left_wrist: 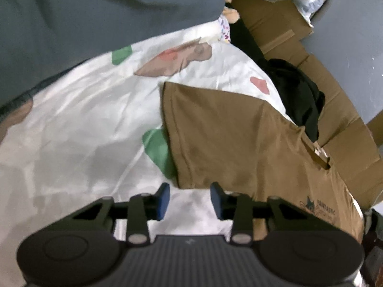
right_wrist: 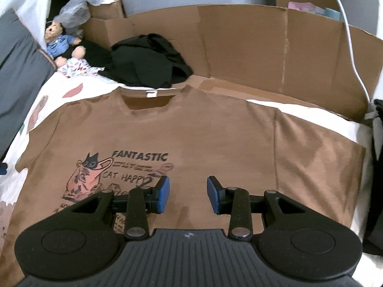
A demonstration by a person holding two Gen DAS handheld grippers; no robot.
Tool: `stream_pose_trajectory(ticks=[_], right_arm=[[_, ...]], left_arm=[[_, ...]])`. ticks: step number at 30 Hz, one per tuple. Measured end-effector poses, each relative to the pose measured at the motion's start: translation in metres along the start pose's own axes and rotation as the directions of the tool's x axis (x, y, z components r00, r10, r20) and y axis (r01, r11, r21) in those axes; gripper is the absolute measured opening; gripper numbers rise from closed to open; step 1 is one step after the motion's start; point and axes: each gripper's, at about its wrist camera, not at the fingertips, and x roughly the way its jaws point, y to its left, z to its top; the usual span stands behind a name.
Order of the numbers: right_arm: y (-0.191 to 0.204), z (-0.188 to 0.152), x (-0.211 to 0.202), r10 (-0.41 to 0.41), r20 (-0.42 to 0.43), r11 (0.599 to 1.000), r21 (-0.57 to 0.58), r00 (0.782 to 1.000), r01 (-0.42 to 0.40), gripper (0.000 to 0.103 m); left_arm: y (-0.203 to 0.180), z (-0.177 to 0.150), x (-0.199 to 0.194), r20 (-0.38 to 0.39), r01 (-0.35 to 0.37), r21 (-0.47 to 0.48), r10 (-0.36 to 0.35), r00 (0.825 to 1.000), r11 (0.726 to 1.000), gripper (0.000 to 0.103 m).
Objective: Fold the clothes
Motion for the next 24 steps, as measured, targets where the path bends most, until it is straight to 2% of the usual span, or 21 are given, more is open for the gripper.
stream_pose_trajectory(ticks=[2, 5, 6, 8, 10, 16, 19, 20, 22, 24], right_arm=[[0.003, 0.0, 0.0, 0.006, 0.001, 1.0, -0.003, 1.0, -0.006, 0.039], [0.007, -0.001, 0.001, 0.015, 0.001, 1.0, -0.011, 1.0, -0.015, 0.039], [0.008, -0.001, 0.001, 0.017, 0.001, 1.0, -0.014, 1.0, -0.017, 0.039], [0.01, -0.002, 0.001, 0.022, 0.001, 1.0, -0.021, 1.0, -0.022, 0.039], [0.012, -0.002, 0.001, 0.026, 0.0, 0.999, -0.026, 1.0, -0.026, 0.039], [0.013, -0.005, 0.007, 0.029, -0.009, 0.999, -0.021, 1.0, -0.03, 0.039], [0.014, -0.007, 0.009, 0.033, -0.01, 0.999, -0.017, 0.999, -0.034, 0.039], [0.015, -0.007, 0.009, 0.036, -0.009, 0.999, -0.018, 0.999, -0.036, 0.039], [0.015, -0.009, 0.009, 0.041, -0.008, 0.999, -0.018, 0.999, -0.041, 0.039], [0.016, -0.011, 0.01, 0.043, -0.01, 0.999, -0.019, 0.999, -0.044, 0.039]], left_arm=[[0.002, -0.002, 0.004, -0.005, 0.011, -0.027, -0.011, 1.0, 1.0, 0.039], [0.009, -0.003, 0.012, 0.004, 0.032, -0.132, -0.032, 0.999, 0.991, 0.039], [0.016, -0.006, 0.015, 0.021, 0.062, -0.231, -0.059, 0.998, 0.971, 0.039], [0.02, -0.007, 0.019, 0.027, 0.07, -0.312, -0.065, 0.998, 0.948, 0.037], [0.023, -0.01, 0.022, 0.028, 0.064, -0.363, -0.058, 0.998, 0.93, 0.033], [0.027, -0.014, 0.028, 0.033, 0.057, -0.473, -0.047, 0.998, 0.879, 0.033], [0.032, -0.02, 0.031, 0.044, 0.075, -0.561, -0.061, 0.997, 0.824, 0.033], [0.035, -0.025, 0.034, 0.048, 0.078, -0.612, -0.061, 0.997, 0.787, 0.033], [0.038, -0.028, 0.036, 0.055, 0.082, -0.639, -0.06, 0.997, 0.765, 0.031], [0.043, -0.033, 0.039, 0.082, 0.097, -0.688, -0.055, 0.995, 0.719, 0.031]])
